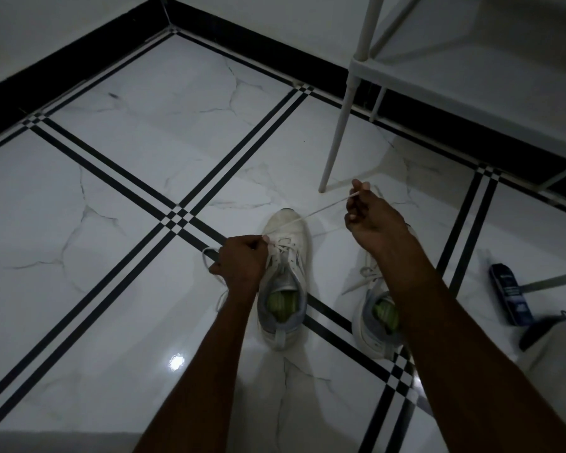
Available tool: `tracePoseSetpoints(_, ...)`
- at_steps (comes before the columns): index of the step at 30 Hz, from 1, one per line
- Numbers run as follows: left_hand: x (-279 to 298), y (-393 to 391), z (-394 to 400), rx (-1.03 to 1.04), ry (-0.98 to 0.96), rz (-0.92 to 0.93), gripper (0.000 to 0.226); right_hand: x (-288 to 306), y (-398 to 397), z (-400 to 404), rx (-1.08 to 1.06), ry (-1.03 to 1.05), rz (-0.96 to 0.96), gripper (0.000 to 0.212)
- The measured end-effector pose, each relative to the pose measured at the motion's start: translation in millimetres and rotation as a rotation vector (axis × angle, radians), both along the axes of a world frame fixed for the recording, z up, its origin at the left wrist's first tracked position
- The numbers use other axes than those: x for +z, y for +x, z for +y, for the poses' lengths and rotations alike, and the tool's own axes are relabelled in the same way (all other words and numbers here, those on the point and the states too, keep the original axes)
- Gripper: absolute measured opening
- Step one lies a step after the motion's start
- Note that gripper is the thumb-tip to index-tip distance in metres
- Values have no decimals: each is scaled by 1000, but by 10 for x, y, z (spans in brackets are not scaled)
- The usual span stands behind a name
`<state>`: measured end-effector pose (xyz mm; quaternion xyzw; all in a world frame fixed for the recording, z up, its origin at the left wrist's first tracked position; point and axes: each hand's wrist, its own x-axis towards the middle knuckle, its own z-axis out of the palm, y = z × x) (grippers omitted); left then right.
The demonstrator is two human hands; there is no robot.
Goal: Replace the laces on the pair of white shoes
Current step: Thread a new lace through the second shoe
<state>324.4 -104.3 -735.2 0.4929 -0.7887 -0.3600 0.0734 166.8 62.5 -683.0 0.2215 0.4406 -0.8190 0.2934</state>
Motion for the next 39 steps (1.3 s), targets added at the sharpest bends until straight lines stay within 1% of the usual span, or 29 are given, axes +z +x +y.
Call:
tracePoseSetpoints(5,-25,63,-102,65,20,-16,23,62,-6,-45,-13,50,24,17)
tracePoseSetpoints(10,-43,85,-145,82,46,23,21,-15,12,-55,-99,-85,35,15)
tracePoseSetpoints(12,-74,83,-147,58,82,73,26,-30,37,-50,-88,-75,84,17)
tracePoseSetpoints(14,-117,83,-145,-18,167,221,38,-37,76,-74,-39,42,181,20)
tracePoseSetpoints(15,-139,88,-130,-45,180,282,46,-31,103,-93,0,136,248,20)
tracePoseSetpoints(16,-165,91,-110,-70,154,318,52,-28,132,-114,40,231,312,20)
tracePoseSetpoints(17,-171,83,-83,-84,103,318,57,-32,154,-135,70,307,356,20)
tracePoseSetpoints(19,-128,74,-34,-103,26,274,58,-62,198,-167,134,401,386,21)
tracePoseSetpoints(22,-41,18,69,-246,10,292,53,-125,280,-214,312,466,355,15)
tracePoseSetpoints(24,2,-85,167,-341,35,280,57,-120,362,-269,401,433,343,17)
tracePoseSetpoints(26,81,-176,274,-364,154,263,58,-68,438,-348,429,391,359,22)
tracePoseSetpoints(28,155,-225,388,-373,270,312,46,-13,481,-400,456,435,398,23)
tracePoseSetpoints(29,186,-237,419,-363,299,343,40,-5,492,-415,469,462,415,22)
tracePoseSetpoints(32,189,-248,457,-373,332,428,21,-41,516,-428,472,475,389,22)
tracePoseSetpoints(35,166,-217,446,-389,294,400,25,-73,509,-416,455,448,277,24)
tracePoseSetpoints(37,125,-165,418,-401,249,377,28,-66,452,-387,381,349,176,25)
tracePoseSetpoints(39,107,-115,398,-400,243,378,28,-61,366,-355,277,242,114,22)
